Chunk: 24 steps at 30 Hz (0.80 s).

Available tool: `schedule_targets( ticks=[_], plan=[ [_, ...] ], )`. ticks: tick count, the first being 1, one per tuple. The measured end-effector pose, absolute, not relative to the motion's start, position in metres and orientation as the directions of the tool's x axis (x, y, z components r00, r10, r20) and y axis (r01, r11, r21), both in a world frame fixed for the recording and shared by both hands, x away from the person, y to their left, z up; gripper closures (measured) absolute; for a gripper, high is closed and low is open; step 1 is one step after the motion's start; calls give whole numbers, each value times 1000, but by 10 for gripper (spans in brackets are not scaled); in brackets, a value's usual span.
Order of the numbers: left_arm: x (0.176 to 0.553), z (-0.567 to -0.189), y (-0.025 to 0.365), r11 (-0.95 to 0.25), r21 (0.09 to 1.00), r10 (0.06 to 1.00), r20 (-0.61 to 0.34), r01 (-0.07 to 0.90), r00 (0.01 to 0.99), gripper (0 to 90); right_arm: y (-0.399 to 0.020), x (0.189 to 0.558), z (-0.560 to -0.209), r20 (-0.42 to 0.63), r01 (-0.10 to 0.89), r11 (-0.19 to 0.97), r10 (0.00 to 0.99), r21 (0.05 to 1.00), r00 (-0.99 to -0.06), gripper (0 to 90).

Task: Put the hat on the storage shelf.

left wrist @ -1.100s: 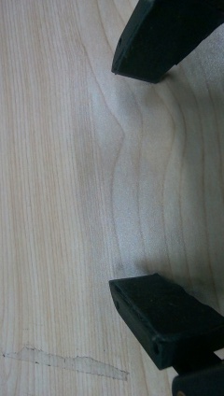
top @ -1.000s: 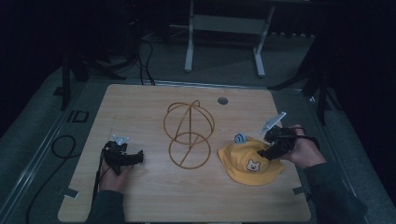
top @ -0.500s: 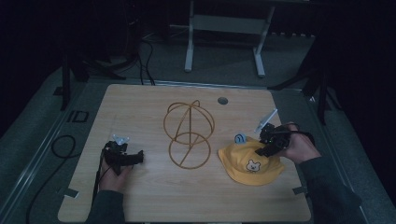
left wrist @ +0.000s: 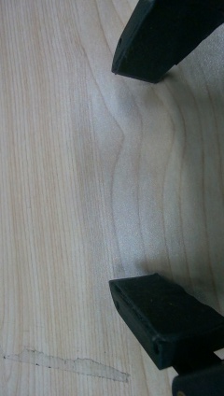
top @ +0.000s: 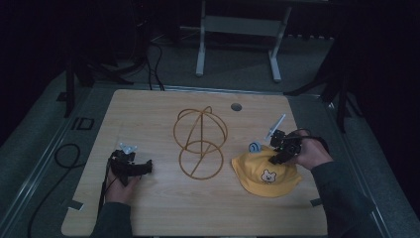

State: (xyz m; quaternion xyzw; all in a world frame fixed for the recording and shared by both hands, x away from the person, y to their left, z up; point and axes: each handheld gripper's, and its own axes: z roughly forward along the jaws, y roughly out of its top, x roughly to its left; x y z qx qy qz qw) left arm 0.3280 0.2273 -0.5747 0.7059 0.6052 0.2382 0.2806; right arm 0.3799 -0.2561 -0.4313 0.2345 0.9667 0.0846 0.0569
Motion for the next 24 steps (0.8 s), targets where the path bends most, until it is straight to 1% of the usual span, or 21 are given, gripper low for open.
schedule_targets(
  ticks=[2,8,24],
  plan=[
    [328,-575,227,-110,684,988,-3,721,154,8,-256,379,-431,-68,436,879,455,193,-888,693],
    [328,-575,227,-108,684,988,-5,721,153,8,-255,376,-432,-83,402,896,422,187,-903,740],
    [328,-575,227,-108,684,988,-6,721,153,8,-253,369,-423,-87,356,913,379,201,-921,757]
  ],
)
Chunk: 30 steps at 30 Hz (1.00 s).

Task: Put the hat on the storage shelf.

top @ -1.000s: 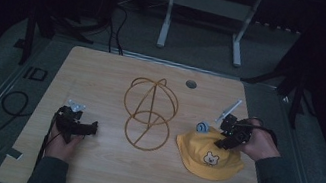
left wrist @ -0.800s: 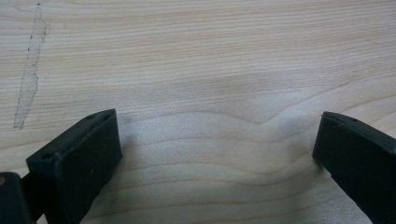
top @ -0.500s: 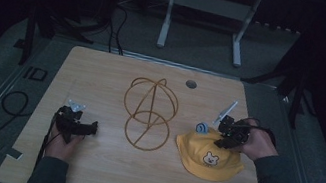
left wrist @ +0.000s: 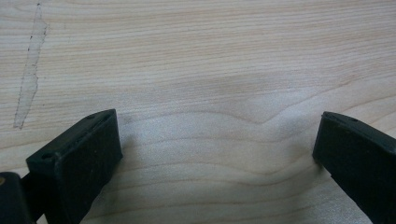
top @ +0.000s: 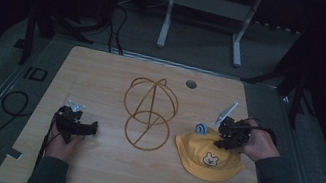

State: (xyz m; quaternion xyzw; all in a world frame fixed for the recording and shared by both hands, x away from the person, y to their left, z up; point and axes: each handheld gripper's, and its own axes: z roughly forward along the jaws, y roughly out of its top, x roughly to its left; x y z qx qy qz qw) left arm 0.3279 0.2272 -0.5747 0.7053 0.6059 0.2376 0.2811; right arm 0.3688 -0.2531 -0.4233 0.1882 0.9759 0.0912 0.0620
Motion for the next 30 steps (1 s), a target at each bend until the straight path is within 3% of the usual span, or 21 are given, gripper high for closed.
schedule_targets(
  ticks=[30],
  plan=[
    [328,-575,227,-109,683,988,-5,723,154,9,-254,365,-389,-86,315,909,349,271,-933,757]
  ],
)
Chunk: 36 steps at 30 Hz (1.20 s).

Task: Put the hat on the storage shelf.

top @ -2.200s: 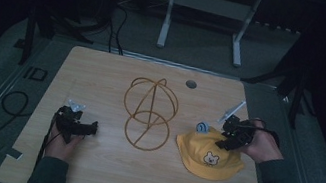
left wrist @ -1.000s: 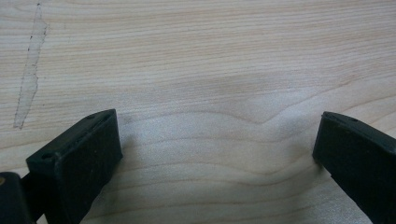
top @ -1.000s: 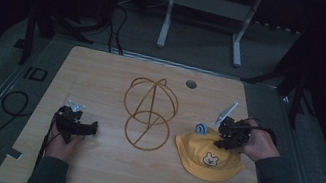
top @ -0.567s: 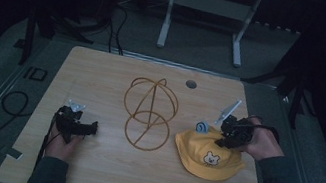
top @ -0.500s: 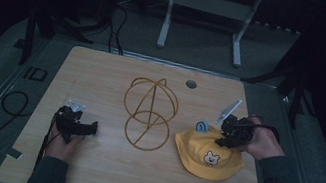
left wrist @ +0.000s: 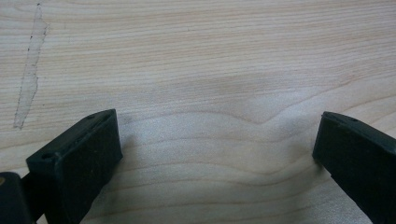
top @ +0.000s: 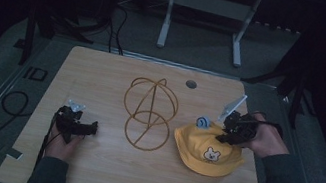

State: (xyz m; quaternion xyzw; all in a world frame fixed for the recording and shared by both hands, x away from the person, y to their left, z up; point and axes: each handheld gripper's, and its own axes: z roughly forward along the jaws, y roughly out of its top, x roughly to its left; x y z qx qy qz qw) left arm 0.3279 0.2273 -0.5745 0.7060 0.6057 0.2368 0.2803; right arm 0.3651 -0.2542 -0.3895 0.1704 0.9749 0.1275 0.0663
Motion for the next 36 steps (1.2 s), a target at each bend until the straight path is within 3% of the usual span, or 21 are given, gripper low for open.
schedule_targets(
  ticks=[36],
  plan=[
    [328,-575,227,-108,683,988,-6,722,153,9,-249,362,-351,-106,275,916,317,293,-943,757]
  ],
)
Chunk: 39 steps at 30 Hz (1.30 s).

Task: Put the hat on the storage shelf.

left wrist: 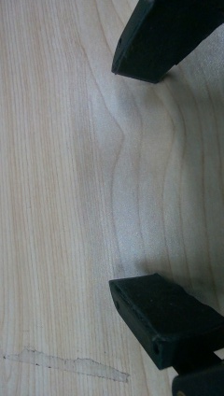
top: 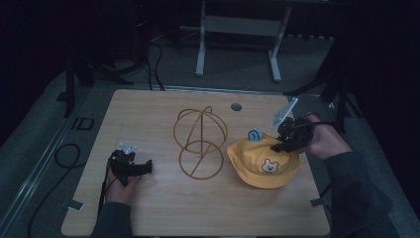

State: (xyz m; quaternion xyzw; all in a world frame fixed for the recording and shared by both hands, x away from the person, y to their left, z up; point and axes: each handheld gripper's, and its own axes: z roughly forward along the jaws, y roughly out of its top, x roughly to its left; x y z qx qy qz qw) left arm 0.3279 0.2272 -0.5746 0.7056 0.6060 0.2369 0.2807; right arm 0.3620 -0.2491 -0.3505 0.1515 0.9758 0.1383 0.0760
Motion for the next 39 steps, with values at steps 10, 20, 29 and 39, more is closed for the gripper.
schedule_targets(
  ticks=[10,20,29,39],
  plan=[
    [328,-575,227,-108,683,988,-6,722,153,9,-251,361,-337,-115,269,910,318,315,-941,757],
    [328,-575,227,-108,683,988,-6,722,153,9,-255,360,-329,-127,269,908,322,320,-938,756],
    [328,-574,228,-113,681,988,-2,723,156,9,-259,360,-320,-134,271,900,331,340,-934,757],
    [328,-574,228,-113,681,988,-2,723,156,8,-264,360,-313,-147,277,887,350,369,-925,756]
  ],
)
